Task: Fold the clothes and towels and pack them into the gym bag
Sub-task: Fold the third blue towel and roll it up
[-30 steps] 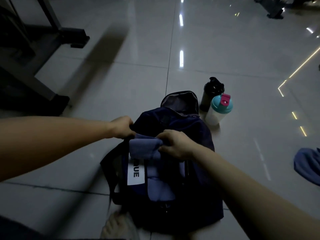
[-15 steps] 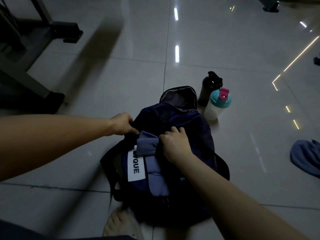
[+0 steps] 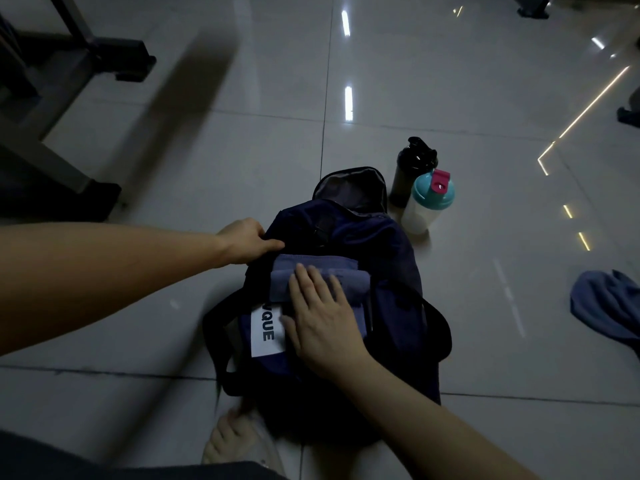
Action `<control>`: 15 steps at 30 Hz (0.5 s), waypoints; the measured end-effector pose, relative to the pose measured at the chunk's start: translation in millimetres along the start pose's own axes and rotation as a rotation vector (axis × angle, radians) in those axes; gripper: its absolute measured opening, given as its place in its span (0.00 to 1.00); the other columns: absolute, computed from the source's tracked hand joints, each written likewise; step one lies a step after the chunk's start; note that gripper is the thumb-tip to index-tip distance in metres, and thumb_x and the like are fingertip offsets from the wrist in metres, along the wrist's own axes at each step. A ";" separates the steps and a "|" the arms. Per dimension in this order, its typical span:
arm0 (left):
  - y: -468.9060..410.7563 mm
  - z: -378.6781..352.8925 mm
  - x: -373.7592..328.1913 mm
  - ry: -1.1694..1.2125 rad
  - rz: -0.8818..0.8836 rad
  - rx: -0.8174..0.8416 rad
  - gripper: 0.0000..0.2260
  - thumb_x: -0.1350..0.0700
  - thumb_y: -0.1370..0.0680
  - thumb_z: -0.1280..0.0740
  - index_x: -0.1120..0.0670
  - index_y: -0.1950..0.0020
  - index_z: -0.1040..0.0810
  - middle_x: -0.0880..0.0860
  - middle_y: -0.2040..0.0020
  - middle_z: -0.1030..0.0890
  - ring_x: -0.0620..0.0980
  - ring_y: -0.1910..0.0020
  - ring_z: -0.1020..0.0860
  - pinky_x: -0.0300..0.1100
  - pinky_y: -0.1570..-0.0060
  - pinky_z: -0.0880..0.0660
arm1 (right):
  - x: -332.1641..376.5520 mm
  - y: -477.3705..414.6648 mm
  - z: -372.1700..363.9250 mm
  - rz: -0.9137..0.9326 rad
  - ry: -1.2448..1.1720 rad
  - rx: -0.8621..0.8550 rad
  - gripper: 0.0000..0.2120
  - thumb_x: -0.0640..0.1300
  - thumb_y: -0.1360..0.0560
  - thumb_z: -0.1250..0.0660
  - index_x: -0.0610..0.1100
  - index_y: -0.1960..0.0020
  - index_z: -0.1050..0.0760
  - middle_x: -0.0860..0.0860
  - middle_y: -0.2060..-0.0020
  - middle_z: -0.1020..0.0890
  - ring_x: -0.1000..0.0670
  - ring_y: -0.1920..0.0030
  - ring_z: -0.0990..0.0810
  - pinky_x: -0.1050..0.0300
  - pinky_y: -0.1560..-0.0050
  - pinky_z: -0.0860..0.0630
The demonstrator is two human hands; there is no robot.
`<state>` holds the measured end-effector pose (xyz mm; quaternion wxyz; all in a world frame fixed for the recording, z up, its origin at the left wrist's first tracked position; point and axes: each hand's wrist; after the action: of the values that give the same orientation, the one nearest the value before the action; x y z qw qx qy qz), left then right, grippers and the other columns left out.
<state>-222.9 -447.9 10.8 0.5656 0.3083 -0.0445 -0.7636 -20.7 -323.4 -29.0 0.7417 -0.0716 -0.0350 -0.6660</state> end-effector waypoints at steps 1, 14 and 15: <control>-1.1 -0.4 0.1 -0.006 0.000 0.002 0.23 0.39 0.23 0.30 0.57 0.65 0.22 0.54 0.67 0.21 0.52 0.68 0.23 0.41 0.69 0.32 | 1.8 -0.7 -1.9 -0.024 -0.045 0.056 0.35 0.62 0.17 0.55 0.40 0.19 0.46 0.43 0.19 0.46 0.42 0.19 0.49 0.38 0.21 0.49; -7.6 18.1 10.6 -0.393 -0.102 0.046 0.19 0.40 0.21 0.33 0.52 0.64 0.27 0.54 0.63 0.22 0.56 0.62 0.24 0.44 0.63 0.33 | -17.5 -49.9 -22.9 -0.158 -0.161 0.282 0.39 0.68 0.19 0.57 0.43 0.18 0.55 0.46 0.18 0.50 0.45 0.19 0.55 0.39 0.21 0.58; -7.0 18.6 11.4 -0.401 -0.097 0.039 0.20 0.39 0.21 0.32 0.52 0.65 0.27 0.54 0.63 0.22 0.55 0.63 0.24 0.44 0.64 0.33 | -16.8 -51.7 -21.4 -0.160 -0.169 0.290 0.39 0.67 0.19 0.56 0.43 0.18 0.55 0.46 0.18 0.51 0.45 0.19 0.55 0.39 0.21 0.58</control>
<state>-240.3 -460.8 18.2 0.5017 0.1630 -0.1562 -0.8351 -74.8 -315.4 -49.5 0.6833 -0.0167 -0.1985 -0.7024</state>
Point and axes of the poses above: each hand's wrist, its own y-axis away from the middle knuckle, its own z-axis out of the back of the hand, x = y × z
